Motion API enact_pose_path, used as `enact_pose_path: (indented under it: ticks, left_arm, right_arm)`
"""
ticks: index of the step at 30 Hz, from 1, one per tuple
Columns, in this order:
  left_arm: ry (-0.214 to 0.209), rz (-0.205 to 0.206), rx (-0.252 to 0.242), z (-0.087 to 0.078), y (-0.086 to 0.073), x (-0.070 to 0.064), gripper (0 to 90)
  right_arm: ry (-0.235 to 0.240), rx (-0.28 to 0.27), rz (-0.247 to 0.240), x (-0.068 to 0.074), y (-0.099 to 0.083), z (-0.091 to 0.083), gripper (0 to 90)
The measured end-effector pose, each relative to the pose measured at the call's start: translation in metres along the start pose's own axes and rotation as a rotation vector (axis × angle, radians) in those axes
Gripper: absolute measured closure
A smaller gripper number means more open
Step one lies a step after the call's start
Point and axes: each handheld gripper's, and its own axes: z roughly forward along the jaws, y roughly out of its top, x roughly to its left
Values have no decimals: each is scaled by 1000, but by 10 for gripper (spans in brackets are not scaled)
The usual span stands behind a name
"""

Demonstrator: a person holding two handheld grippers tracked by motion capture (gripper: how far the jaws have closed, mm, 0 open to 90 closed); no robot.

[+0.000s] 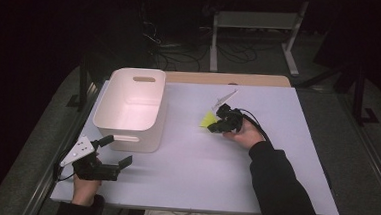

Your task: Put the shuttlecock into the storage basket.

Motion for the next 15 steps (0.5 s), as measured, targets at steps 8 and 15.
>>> enact_pose_path:
  ticks: [8, 15]
  left_arm:
    - [4, -3, 3, 2, 0, 1, 0]
    - [6, -7, 4, 2, 0, 1, 0]
  right_arm:
    - [-8, -13, 15, -5, 1, 2, 886]
    - [-18, -37, 35, -9, 0, -1, 886]
